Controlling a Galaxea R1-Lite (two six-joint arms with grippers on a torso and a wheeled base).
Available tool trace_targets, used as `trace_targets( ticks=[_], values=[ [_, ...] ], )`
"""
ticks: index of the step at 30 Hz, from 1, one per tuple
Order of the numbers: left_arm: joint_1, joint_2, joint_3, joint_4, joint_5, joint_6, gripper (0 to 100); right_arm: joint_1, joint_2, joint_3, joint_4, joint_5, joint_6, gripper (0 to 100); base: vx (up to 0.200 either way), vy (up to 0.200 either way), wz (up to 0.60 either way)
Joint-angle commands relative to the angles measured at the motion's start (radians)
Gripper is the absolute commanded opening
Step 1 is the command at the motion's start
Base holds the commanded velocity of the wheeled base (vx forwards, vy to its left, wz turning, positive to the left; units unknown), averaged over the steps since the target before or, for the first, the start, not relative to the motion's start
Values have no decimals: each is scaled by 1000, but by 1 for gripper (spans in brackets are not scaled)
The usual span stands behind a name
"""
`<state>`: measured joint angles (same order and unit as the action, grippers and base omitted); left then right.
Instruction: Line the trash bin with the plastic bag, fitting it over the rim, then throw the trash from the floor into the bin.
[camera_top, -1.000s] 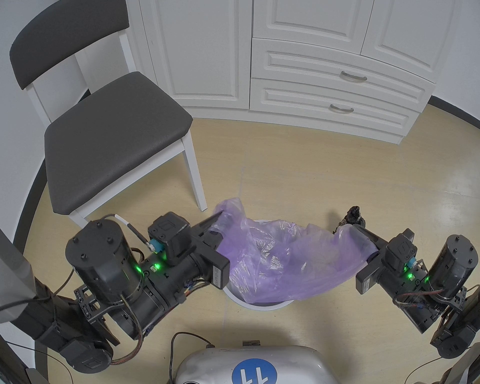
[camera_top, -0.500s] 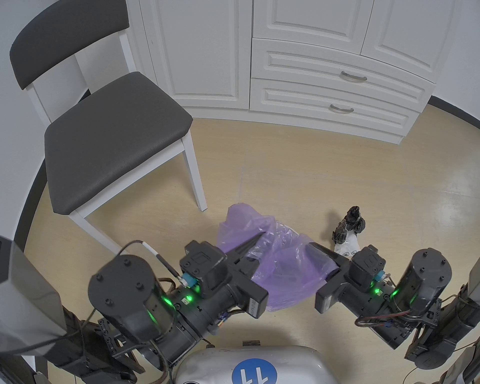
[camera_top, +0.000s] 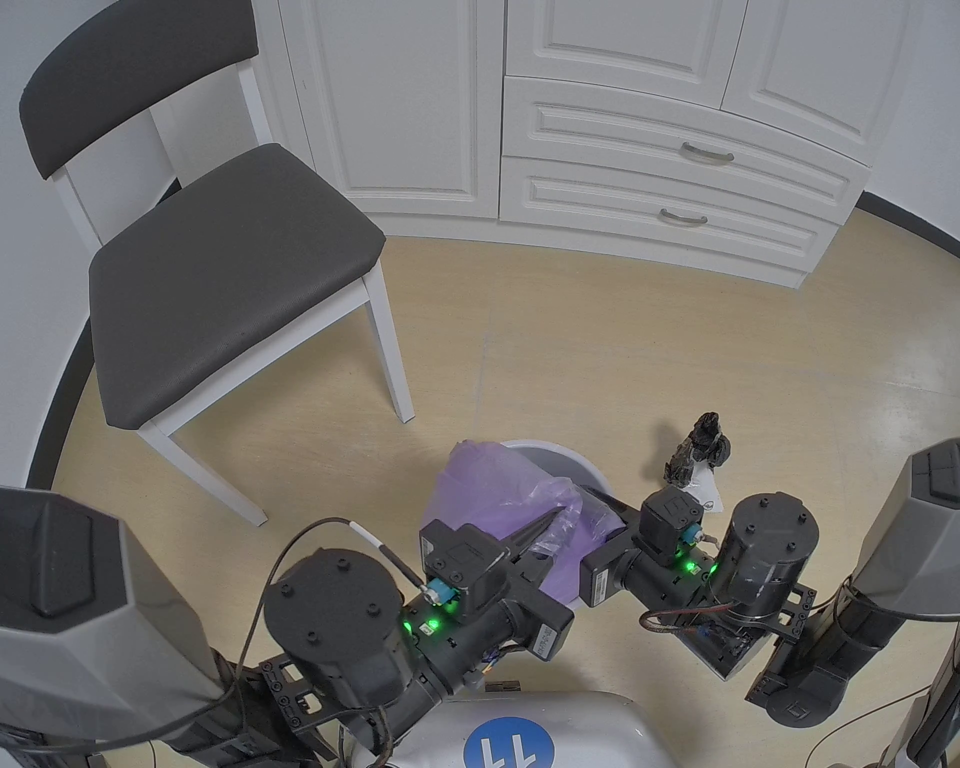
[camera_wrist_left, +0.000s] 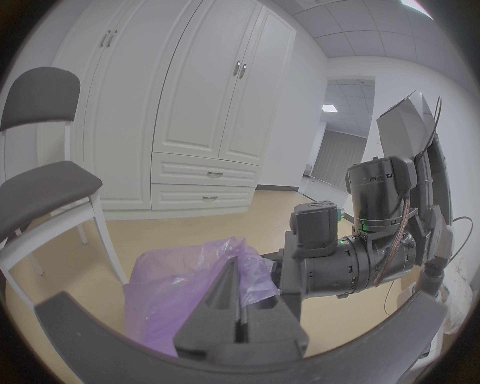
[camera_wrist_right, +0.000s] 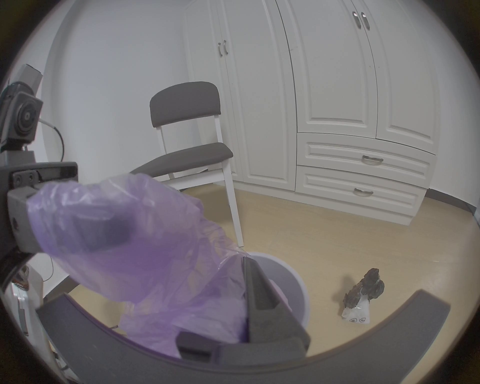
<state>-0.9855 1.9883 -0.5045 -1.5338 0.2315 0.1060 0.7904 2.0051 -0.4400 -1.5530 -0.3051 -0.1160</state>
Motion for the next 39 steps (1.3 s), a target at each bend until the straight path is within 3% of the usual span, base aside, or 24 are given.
trace_targets(
  ticks=[1, 16, 21, 30, 39],
  values=[
    [7, 70, -35, 0, 3, -25, 0, -31, 64, -22, -18, 3, 1, 0, 0, 0, 0],
    [62, 238, -167, 0, 6, -97, 0, -123, 176, -111, -18, 38, 50, 0, 0, 0, 0],
    [64, 287, -224, 0, 72, -109, 0, -132, 207, -131, -18, 38, 59, 0, 0, 0, 0],
    [84, 320, -263, 0, 78, -118, 0, -186, 273, -224, -18, 37, 94, 0, 0, 0, 0],
    [119, 388, -358, 0, 80, -203, 0, -229, 322, -276, -18, 37, 104, 0, 0, 0, 0]
  ],
)
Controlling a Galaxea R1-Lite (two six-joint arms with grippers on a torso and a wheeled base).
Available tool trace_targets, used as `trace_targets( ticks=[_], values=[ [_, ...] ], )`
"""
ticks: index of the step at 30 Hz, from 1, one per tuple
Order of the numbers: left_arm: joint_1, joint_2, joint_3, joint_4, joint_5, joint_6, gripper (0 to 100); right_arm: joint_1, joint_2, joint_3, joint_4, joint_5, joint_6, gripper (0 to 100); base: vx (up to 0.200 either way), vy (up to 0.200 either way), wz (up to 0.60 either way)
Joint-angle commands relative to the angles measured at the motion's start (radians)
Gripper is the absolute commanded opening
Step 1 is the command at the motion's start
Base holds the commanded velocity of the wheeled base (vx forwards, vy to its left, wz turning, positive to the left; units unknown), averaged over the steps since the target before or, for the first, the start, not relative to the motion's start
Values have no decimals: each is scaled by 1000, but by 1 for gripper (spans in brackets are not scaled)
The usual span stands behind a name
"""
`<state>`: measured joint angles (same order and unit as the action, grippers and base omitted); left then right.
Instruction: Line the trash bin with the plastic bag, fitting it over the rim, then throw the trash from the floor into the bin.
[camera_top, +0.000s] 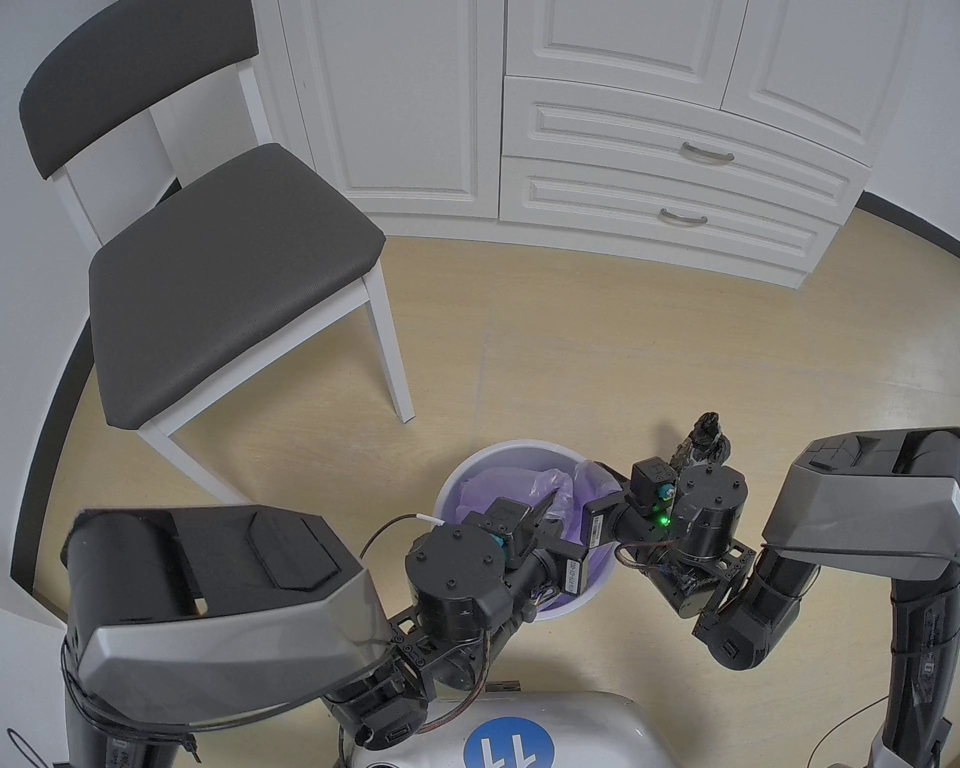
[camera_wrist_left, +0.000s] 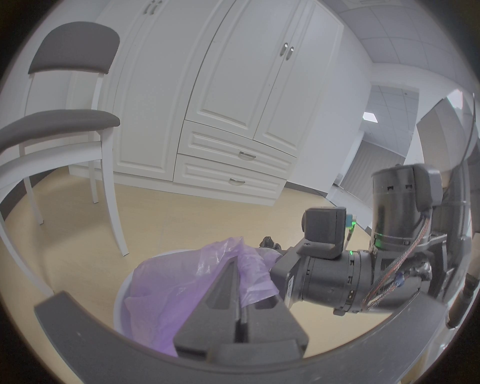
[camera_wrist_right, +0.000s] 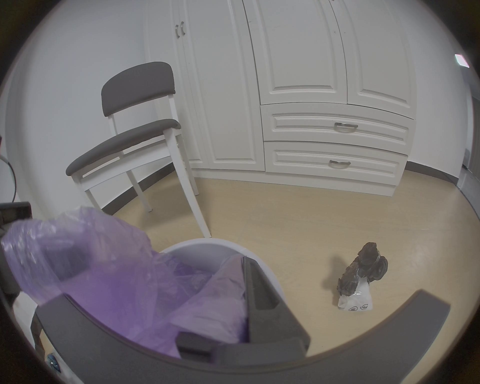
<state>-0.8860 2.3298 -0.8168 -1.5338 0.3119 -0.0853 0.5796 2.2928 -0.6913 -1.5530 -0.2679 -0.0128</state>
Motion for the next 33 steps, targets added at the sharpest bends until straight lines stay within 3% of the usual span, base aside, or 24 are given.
trace_targets(
  ticks=[1, 21, 28, 33],
  values=[
    [24, 57, -56, 0, 1, -13, 0, -20, 39, -30, -18, -1, 2, 0, 0, 0, 0],
    [82, 169, -160, 1, 9, -56, 0, -50, 71, -62, -18, -2, 0, 0, 0, 0, 0],
    [193, 155, -159, 3, -2, -14, 0, -124, 73, -91, -18, -1, -10, 0, 0, 0, 0],
    [312, 125, -131, 1, -7, 127, 0, -208, 70, -111, -18, 26, -62, 0, 0, 0, 0]
  ],
)
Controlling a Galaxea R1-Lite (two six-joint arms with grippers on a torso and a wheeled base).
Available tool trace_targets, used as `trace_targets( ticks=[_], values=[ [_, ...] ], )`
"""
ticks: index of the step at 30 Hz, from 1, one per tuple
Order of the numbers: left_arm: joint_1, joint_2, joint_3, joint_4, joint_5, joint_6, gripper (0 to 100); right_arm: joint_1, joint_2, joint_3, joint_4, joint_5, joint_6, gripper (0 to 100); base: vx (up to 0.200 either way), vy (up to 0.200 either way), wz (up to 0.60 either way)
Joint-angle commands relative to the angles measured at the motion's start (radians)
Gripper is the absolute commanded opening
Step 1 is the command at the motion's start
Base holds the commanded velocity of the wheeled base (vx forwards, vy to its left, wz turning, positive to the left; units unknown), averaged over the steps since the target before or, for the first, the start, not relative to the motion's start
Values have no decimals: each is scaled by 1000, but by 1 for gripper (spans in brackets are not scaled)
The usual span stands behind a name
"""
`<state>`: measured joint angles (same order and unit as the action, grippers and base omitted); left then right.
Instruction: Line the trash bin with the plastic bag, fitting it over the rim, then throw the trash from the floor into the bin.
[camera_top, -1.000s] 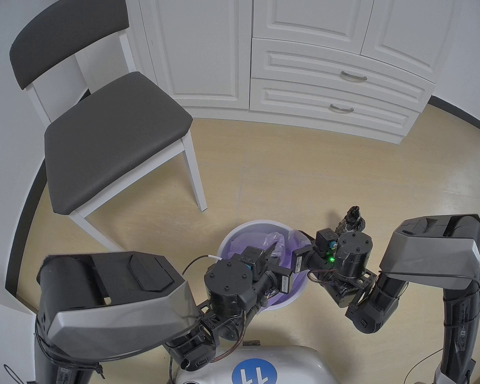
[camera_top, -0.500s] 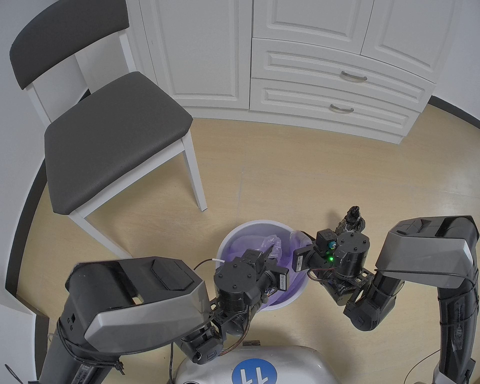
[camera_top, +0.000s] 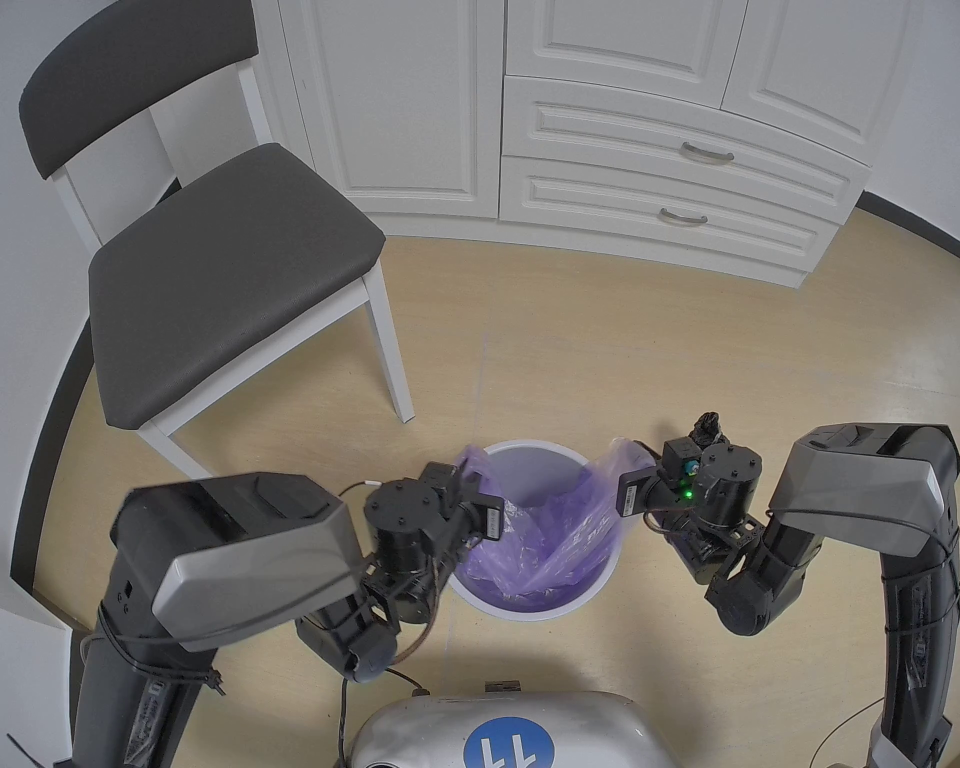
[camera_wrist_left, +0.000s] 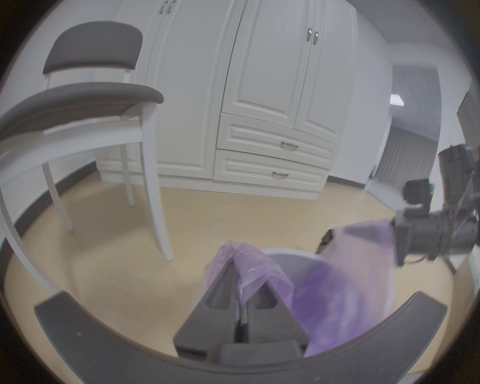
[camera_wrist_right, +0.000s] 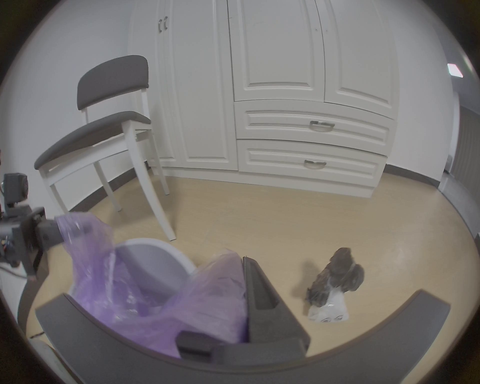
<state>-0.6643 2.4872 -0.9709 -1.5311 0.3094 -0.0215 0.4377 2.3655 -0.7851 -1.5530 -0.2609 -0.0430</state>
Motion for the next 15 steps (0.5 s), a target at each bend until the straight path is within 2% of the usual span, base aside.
trace_targets(
  ticks=[1, 7, 9, 15],
  values=[
    [109, -42, 27, -1, -6, 81, 0, -80, -5, -17, -18, 26, -41, 0, 0, 0, 0],
    [155, -90, 77, -1, -56, 117, 0, -120, -9, -3, -18, 32, -94, 0, 0, 0, 0],
    [173, -128, 139, -1, -110, 137, 0, -131, -2, 23, -18, 32, -140, 0, 0, 0, 0],
    [190, -172, 225, -1, -176, 175, 0, -154, -8, 61, -18, 51, -186, 0, 0, 0, 0]
  ],
)
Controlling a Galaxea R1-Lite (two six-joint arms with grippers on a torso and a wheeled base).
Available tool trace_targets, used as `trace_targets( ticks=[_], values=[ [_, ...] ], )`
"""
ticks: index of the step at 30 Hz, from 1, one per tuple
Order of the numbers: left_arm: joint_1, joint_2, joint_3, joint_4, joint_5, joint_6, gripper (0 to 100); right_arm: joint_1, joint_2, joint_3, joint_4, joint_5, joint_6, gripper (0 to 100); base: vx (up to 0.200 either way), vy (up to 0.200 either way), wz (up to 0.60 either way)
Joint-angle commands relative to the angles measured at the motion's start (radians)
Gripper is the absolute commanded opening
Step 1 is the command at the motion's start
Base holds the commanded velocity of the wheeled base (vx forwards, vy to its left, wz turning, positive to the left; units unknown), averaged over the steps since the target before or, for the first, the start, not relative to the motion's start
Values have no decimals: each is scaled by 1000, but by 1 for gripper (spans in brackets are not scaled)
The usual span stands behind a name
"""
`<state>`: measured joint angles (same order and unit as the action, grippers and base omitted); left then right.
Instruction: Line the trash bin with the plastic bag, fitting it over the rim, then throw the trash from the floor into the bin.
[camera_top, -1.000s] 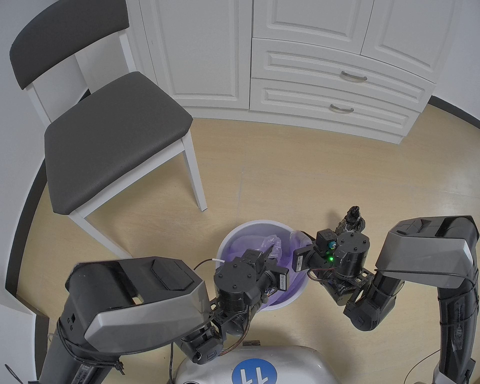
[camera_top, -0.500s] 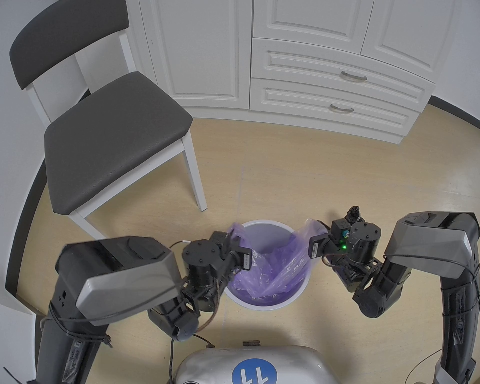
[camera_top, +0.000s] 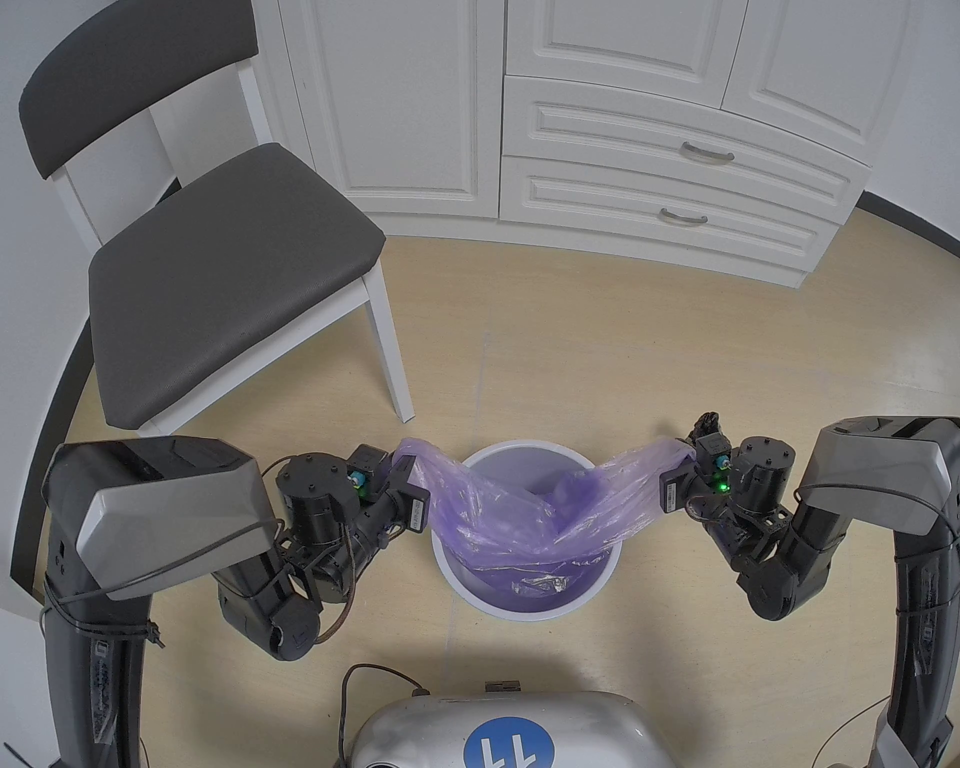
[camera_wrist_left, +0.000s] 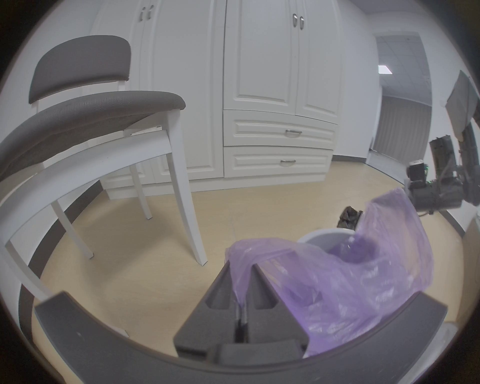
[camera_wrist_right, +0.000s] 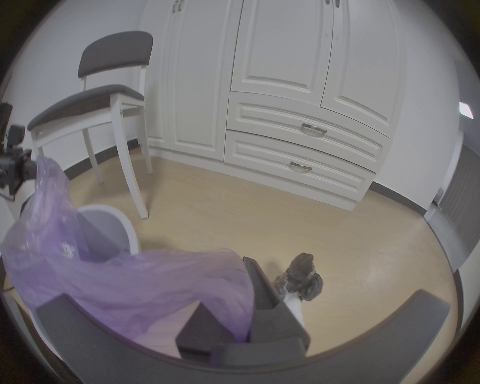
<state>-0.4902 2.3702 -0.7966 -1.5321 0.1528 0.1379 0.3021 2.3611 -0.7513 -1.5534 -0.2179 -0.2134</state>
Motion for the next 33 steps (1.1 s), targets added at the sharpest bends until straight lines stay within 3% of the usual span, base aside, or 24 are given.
trace_targets(
  ticks=[1, 8, 19, 33],
  values=[
    [28, -69, 73, 0, -35, 42, 0, -35, -8, 46, -17, 25, -41, 0, 0, 0, 0],
    [70, -98, 131, 0, -99, 97, 0, -89, -25, 105, -17, 97, -107, 0, 0, 0, 0],
    [79, -103, 148, 1, -105, 103, 0, -129, -11, 145, -17, 98, -179, 0, 0, 0, 0],
    [111, -98, 148, 17, -131, 121, 0, -155, -9, 151, 62, 121, -187, 0, 0, 0, 0]
  ],
)
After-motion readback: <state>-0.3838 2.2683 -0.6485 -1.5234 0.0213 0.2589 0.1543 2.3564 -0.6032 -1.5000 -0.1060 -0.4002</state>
